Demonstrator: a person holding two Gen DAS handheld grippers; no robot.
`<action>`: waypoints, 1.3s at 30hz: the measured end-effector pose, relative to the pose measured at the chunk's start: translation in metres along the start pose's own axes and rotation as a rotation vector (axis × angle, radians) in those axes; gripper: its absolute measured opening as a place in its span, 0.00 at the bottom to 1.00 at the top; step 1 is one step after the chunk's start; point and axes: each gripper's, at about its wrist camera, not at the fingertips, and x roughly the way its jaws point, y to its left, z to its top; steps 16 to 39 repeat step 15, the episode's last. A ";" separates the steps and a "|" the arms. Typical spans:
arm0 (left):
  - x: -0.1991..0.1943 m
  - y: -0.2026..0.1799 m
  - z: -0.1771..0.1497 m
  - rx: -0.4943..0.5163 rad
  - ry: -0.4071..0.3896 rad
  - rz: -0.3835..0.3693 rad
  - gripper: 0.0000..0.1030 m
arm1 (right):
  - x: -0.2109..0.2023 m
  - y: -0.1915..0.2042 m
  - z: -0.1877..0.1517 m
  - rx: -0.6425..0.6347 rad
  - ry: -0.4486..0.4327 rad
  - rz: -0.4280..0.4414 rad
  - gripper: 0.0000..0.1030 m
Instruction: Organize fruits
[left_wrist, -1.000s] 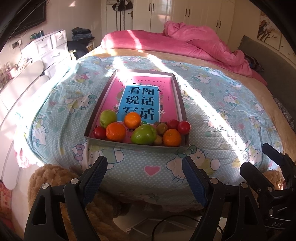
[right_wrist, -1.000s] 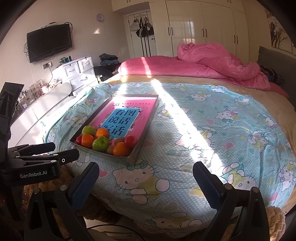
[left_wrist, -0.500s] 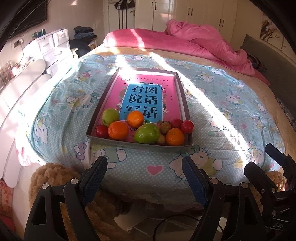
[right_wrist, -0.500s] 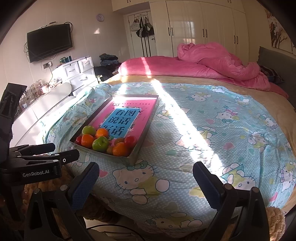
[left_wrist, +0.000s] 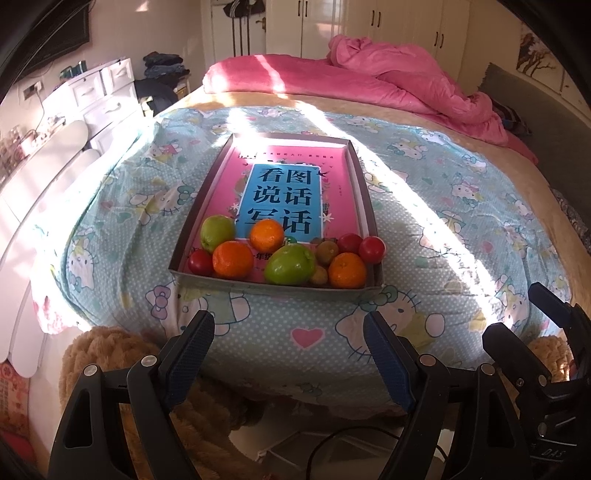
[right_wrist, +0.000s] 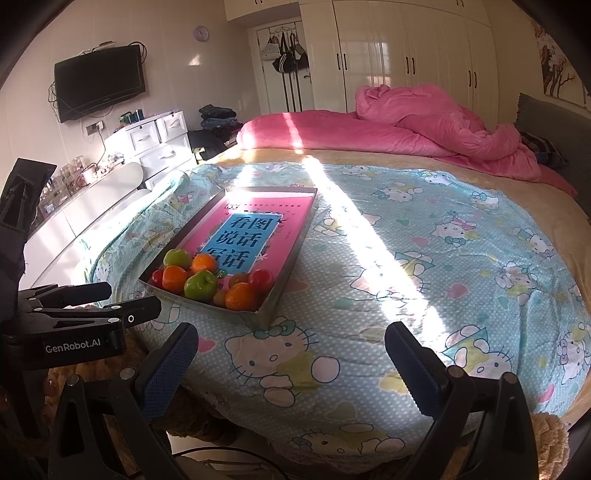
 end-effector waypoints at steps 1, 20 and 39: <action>0.001 0.001 0.000 -0.002 0.002 -0.003 0.81 | 0.000 0.000 0.000 0.000 0.001 0.000 0.99; 0.025 0.063 0.032 -0.144 -0.039 0.052 0.81 | 0.010 -0.024 0.006 0.048 -0.010 -0.033 0.99; 0.025 0.063 0.032 -0.144 -0.039 0.052 0.81 | 0.010 -0.024 0.006 0.048 -0.010 -0.033 0.99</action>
